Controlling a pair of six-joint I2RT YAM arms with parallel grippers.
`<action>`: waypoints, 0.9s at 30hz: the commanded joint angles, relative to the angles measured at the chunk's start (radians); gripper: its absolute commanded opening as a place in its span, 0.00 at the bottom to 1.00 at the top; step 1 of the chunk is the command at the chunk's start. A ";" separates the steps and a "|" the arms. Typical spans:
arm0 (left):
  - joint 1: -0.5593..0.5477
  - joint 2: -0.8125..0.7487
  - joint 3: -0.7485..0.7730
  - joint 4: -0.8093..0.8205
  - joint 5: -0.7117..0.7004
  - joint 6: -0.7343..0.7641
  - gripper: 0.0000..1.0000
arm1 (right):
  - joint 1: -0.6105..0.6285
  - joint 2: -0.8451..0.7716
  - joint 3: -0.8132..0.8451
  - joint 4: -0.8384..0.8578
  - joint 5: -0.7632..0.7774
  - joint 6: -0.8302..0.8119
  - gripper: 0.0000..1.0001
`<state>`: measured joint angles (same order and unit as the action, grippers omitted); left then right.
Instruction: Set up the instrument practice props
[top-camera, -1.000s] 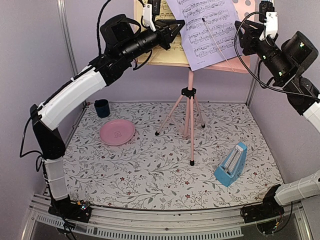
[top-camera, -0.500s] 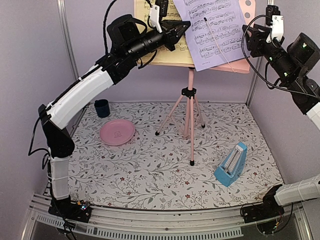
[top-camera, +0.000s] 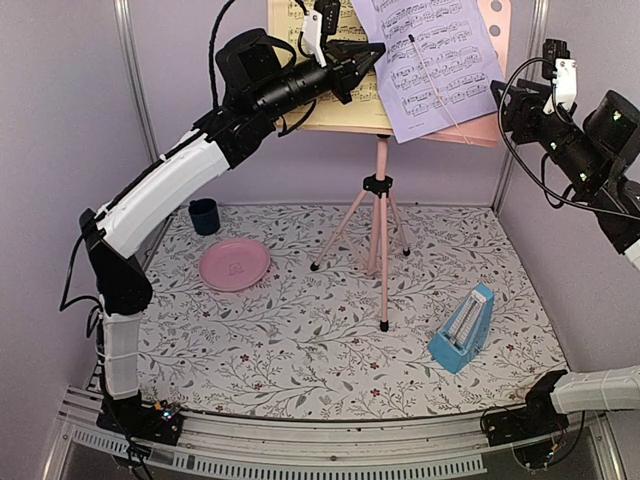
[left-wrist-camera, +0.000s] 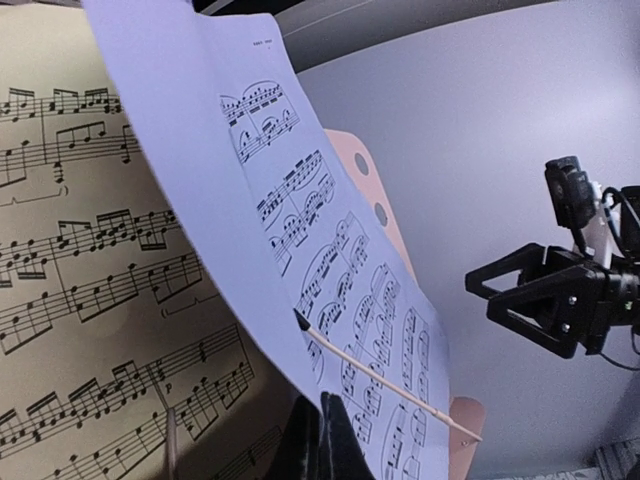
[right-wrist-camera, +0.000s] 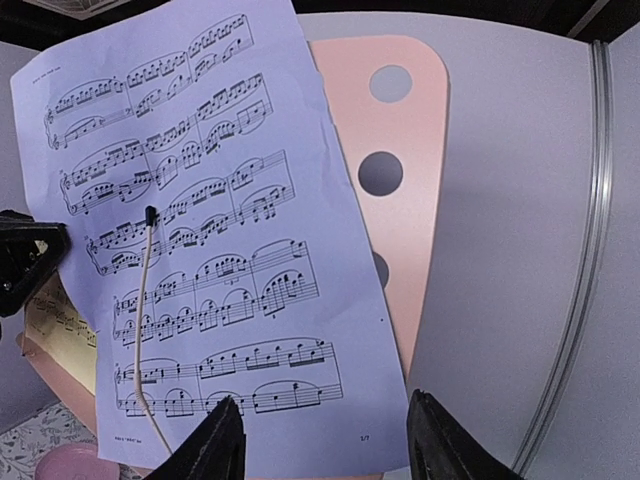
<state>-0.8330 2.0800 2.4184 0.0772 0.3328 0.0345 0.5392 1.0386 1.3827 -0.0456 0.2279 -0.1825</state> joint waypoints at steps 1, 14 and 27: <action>0.001 0.014 0.018 0.019 0.035 0.010 0.00 | -0.023 -0.021 -0.022 -0.057 -0.020 0.082 0.60; 0.001 -0.009 -0.028 0.040 0.043 0.019 0.00 | -0.266 0.030 0.042 -0.137 -0.359 0.275 0.66; 0.001 -0.008 -0.030 0.056 0.045 0.014 0.00 | -0.266 0.018 0.047 -0.117 -0.461 0.265 0.31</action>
<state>-0.8330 2.0796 2.3993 0.1181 0.3664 0.0452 0.2783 1.0744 1.4075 -0.1749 -0.2031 0.0826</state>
